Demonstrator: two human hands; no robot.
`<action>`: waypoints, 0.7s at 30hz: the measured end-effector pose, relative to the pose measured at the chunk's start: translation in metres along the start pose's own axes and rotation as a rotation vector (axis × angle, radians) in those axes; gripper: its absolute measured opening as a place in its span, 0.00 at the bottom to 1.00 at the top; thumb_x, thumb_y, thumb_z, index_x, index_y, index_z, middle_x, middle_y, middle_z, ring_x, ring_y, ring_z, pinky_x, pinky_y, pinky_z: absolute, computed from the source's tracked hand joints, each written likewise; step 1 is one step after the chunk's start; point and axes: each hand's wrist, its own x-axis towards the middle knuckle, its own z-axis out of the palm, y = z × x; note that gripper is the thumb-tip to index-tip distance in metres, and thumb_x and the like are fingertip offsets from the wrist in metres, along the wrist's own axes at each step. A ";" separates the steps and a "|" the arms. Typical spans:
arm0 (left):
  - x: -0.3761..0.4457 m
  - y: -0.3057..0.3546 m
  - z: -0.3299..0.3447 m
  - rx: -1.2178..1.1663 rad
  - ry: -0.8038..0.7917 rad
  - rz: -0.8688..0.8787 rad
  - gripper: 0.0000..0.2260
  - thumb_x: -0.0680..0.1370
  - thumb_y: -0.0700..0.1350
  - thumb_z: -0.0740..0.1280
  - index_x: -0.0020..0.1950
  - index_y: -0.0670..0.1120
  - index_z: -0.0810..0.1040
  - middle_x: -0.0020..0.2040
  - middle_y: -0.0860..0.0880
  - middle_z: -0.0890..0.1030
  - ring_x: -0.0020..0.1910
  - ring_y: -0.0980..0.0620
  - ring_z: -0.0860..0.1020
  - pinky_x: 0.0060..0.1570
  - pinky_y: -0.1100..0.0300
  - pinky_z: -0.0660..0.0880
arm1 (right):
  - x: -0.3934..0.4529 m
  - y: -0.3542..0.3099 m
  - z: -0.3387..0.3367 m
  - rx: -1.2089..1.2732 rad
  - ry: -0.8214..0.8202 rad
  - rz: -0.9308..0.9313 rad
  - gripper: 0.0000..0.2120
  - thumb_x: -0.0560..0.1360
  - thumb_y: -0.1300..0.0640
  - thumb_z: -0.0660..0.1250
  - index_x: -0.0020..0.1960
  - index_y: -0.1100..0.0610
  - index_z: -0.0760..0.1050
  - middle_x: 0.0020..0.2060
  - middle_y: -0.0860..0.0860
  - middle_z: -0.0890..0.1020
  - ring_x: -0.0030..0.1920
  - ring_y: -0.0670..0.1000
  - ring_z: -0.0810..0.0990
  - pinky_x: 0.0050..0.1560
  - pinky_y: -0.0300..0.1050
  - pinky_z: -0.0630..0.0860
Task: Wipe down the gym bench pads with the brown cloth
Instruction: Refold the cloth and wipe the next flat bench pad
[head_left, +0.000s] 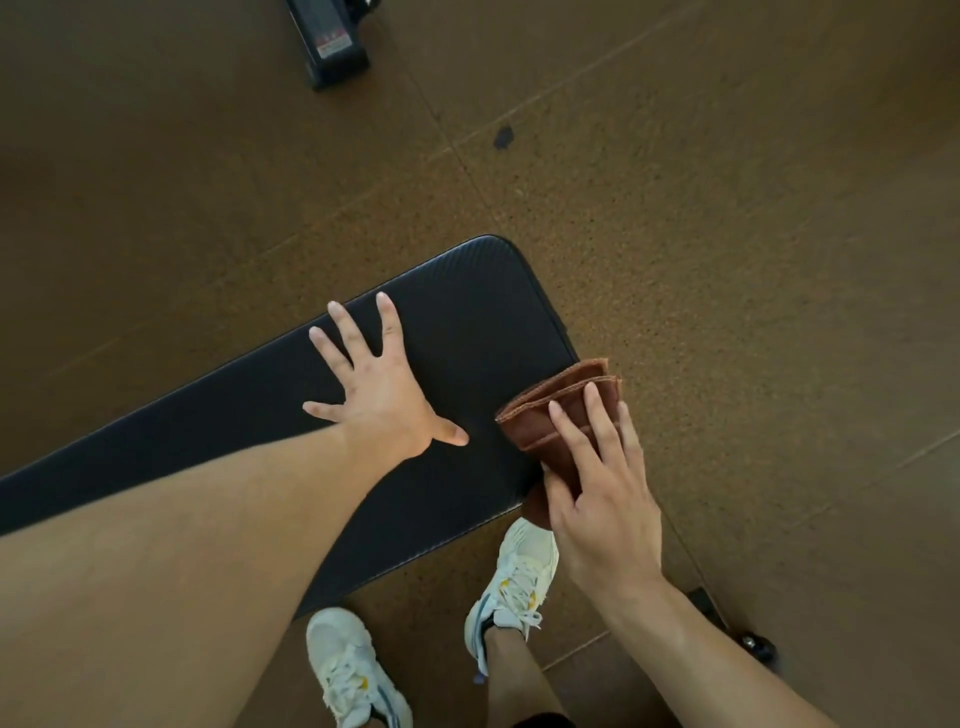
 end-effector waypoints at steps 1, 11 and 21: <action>0.000 0.000 0.000 0.000 -0.001 -0.002 0.74 0.59 0.54 0.86 0.78 0.58 0.24 0.77 0.46 0.21 0.78 0.39 0.26 0.71 0.21 0.50 | 0.002 -0.005 -0.001 0.036 0.017 0.032 0.28 0.83 0.49 0.65 0.80 0.36 0.62 0.84 0.38 0.53 0.85 0.49 0.46 0.70 0.60 0.74; -0.002 -0.006 0.000 -0.086 -0.022 0.038 0.74 0.60 0.55 0.86 0.78 0.58 0.24 0.76 0.45 0.20 0.77 0.39 0.25 0.70 0.20 0.48 | -0.007 -0.087 -0.061 1.564 0.068 0.587 0.16 0.84 0.48 0.61 0.68 0.51 0.79 0.59 0.54 0.87 0.61 0.54 0.86 0.61 0.55 0.81; -0.085 -0.073 0.023 -0.878 -0.062 0.515 0.21 0.79 0.59 0.69 0.72 0.59 0.75 0.65 0.62 0.79 0.66 0.65 0.75 0.69 0.57 0.73 | -0.049 -0.133 -0.016 1.707 -0.310 0.721 0.23 0.86 0.46 0.55 0.67 0.57 0.82 0.63 0.62 0.84 0.64 0.61 0.84 0.69 0.61 0.75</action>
